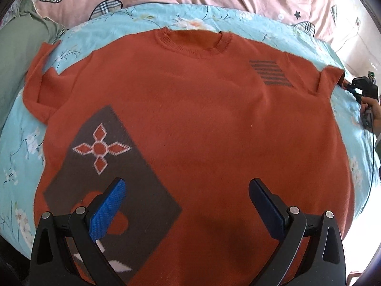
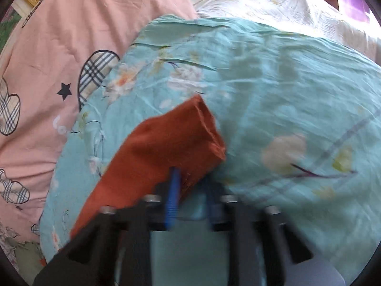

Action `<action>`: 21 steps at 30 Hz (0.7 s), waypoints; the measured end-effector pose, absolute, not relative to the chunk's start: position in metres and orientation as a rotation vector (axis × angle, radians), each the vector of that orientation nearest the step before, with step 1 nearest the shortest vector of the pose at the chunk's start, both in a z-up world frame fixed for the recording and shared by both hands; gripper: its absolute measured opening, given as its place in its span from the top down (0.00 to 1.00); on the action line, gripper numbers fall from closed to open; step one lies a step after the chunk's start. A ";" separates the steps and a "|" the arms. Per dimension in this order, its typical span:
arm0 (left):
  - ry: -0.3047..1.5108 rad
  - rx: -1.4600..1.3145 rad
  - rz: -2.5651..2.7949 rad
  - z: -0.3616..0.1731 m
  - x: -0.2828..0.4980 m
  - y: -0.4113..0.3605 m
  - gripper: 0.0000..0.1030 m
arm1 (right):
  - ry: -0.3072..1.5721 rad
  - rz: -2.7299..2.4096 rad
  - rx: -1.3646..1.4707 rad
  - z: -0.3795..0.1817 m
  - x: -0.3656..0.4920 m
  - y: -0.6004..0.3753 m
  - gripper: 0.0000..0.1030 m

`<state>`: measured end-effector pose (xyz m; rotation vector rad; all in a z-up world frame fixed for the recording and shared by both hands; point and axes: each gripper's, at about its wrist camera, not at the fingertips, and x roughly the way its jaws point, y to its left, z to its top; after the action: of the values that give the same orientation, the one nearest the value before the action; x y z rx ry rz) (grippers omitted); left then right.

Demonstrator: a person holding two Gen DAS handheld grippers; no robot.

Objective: Fold small clothes
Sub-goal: 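Grasp the sweater's sleeve cuff with the right gripper and lift it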

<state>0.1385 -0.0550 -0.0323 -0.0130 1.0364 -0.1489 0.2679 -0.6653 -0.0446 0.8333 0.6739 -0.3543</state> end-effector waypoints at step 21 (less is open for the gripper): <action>1.010 -0.166 -0.154 -0.026 0.114 0.006 0.00 | 0.670 0.705 0.296 0.087 0.323 -0.243 0.93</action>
<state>0.1135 0.0060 -0.0255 -0.1660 1.0097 -0.1537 0.3229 -0.2435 0.0869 0.2957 0.6703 0.7053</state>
